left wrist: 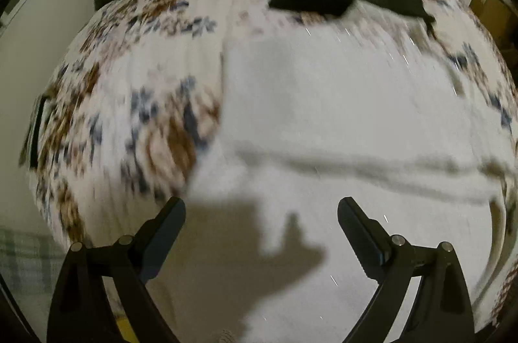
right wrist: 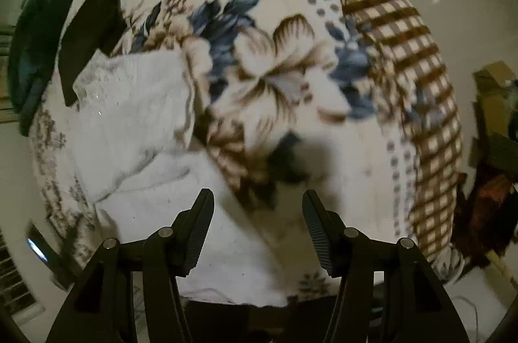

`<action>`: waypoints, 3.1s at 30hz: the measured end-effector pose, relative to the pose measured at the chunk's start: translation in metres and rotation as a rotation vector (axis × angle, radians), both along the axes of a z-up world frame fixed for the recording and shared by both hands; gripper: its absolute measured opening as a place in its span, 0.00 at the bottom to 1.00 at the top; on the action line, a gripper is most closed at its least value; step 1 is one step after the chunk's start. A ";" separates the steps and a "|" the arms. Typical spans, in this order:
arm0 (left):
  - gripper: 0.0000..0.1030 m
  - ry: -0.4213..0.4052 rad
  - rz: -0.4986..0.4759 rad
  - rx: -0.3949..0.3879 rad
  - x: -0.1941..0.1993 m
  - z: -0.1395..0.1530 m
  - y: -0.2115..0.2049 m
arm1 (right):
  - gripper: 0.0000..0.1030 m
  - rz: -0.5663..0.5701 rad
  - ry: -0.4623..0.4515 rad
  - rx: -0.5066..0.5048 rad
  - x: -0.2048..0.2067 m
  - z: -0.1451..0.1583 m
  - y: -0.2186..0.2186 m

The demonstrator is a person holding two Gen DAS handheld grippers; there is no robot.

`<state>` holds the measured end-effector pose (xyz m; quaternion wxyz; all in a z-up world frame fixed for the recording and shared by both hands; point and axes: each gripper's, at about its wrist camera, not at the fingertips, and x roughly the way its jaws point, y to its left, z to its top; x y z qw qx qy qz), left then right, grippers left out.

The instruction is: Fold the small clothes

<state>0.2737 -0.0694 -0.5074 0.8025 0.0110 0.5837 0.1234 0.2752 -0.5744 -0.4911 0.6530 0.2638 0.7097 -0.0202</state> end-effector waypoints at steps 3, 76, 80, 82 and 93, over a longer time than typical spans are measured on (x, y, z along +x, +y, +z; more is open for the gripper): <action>0.93 0.043 0.023 0.051 -0.036 -0.009 -0.043 | 0.57 0.050 -0.045 0.099 0.051 -0.027 -0.014; 0.08 -0.100 0.320 -0.407 -0.174 0.039 -0.031 | 0.08 0.488 -0.152 0.229 0.232 0.046 0.298; 0.08 -0.114 0.369 -0.441 -0.182 0.027 0.037 | 0.08 0.536 -0.154 0.179 0.241 0.043 0.413; 0.08 -0.108 0.393 -0.467 -0.184 0.016 0.067 | 0.08 0.575 -0.150 0.138 0.245 0.032 0.473; 0.08 -0.036 0.497 -0.617 -0.197 -0.068 0.183 | 0.08 0.637 -0.073 -0.081 0.241 -0.059 0.639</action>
